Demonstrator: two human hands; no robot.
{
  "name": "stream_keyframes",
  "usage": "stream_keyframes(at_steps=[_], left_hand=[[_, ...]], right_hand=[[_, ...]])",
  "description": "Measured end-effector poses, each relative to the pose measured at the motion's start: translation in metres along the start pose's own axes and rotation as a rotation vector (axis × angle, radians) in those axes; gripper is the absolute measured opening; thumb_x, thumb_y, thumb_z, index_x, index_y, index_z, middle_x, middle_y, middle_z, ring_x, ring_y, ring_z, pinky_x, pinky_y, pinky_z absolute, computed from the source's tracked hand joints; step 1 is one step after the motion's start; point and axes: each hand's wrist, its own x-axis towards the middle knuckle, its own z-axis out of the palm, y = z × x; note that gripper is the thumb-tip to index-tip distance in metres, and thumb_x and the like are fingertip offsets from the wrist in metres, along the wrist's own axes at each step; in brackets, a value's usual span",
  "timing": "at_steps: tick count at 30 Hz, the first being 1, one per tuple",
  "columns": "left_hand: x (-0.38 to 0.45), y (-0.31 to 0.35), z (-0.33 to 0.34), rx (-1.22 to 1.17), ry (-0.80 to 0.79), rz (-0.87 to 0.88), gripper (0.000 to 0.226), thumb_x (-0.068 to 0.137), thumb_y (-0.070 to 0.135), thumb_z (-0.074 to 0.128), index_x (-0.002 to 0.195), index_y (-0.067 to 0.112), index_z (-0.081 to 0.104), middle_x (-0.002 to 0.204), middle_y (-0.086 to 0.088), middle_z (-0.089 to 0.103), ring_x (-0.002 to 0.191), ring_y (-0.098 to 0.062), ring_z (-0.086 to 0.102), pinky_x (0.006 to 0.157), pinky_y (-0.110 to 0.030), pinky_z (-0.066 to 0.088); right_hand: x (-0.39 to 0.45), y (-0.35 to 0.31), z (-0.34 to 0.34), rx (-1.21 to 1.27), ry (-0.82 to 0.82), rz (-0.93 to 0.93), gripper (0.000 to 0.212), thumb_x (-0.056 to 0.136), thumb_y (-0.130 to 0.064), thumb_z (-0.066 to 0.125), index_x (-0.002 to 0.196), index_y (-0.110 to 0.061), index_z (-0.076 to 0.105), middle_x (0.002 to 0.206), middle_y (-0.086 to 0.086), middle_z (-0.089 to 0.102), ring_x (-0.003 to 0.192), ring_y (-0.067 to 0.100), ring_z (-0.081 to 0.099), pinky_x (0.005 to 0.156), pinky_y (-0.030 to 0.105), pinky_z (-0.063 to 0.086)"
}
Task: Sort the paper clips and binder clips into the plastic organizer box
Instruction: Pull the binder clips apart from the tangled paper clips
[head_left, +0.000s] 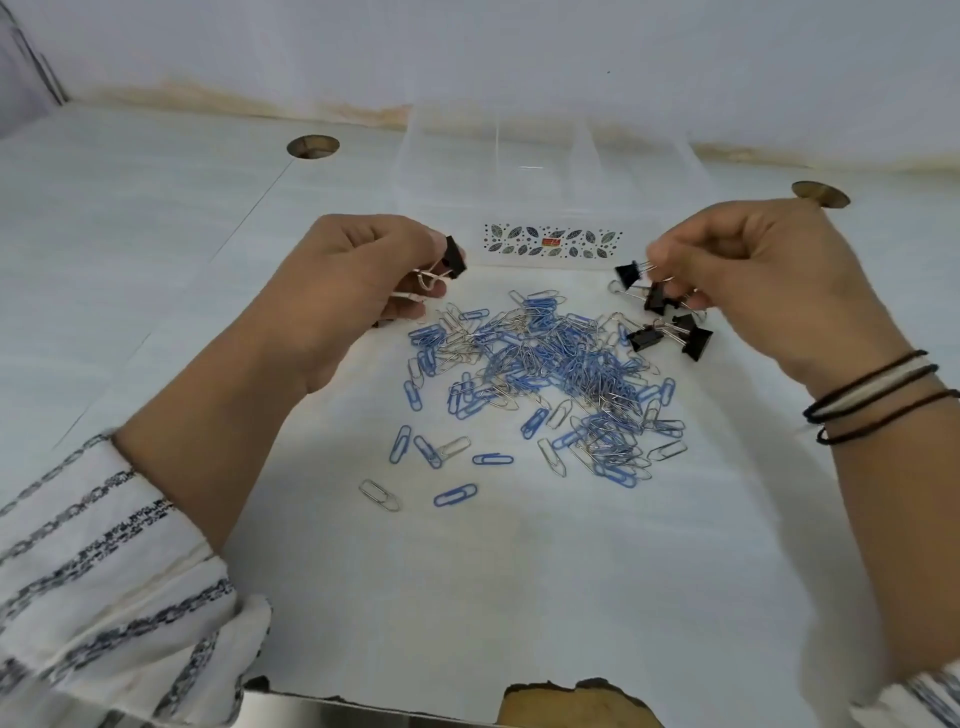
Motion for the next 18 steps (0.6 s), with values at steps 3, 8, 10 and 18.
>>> stream_keyframes(at_steps=[3, 8, 10, 18], left_hand=[[-0.001, 0.002, -0.006, 0.394, 0.197, 0.117, 0.018, 0.093, 0.028, 0.061, 0.092, 0.023, 0.079, 0.081, 0.001, 0.075, 0.064, -0.006, 0.063, 0.06, -0.015, 0.047], [0.007, -0.01, -0.01, 0.825, 0.201, 0.135, 0.022, 0.092, 0.027, 0.063, 0.107, 0.018, 0.076, 0.108, 0.0, 0.065, 0.098, -0.019, 0.06, 0.08, -0.029, 0.043], [0.008, -0.017, -0.005, 0.863, 0.181, 0.243, 0.03, 0.091, 0.026, 0.064, 0.118, 0.015, 0.072, 0.12, -0.006, 0.06, 0.112, -0.025, 0.059, 0.087, -0.033, 0.045], [-0.011, -0.018, 0.048, 0.876, -0.177, 0.521, 0.053, 0.089, 0.043, 0.061, 0.135, 0.016, 0.064, 0.132, 0.0, 0.057, 0.124, -0.017, 0.052, 0.102, -0.029, 0.041]], right_hand=[[0.008, 0.016, -0.012, -0.183, 0.124, 0.059, 0.011, 0.086, -0.035, 0.075, 0.084, -0.024, 0.076, 0.082, -0.002, 0.076, 0.079, 0.017, 0.071, 0.078, 0.031, 0.055], [0.008, 0.023, -0.013, -0.389, 0.084, 0.123, 0.004, 0.088, -0.026, 0.072, 0.088, -0.023, 0.073, 0.082, -0.004, 0.069, 0.081, 0.017, 0.064, 0.061, 0.02, 0.039], [0.005, 0.017, -0.012, -0.433, 0.088, 0.072, 0.005, 0.088, -0.024, 0.072, 0.091, -0.021, 0.073, 0.085, -0.001, 0.069, 0.086, 0.02, 0.065, 0.067, 0.024, 0.041], [-0.02, -0.026, 0.023, -0.529, -0.38, -0.24, 0.047, 0.081, -0.056, 0.071, 0.12, -0.029, 0.07, 0.102, -0.013, 0.068, 0.086, 0.002, 0.065, 0.079, 0.024, 0.055]])
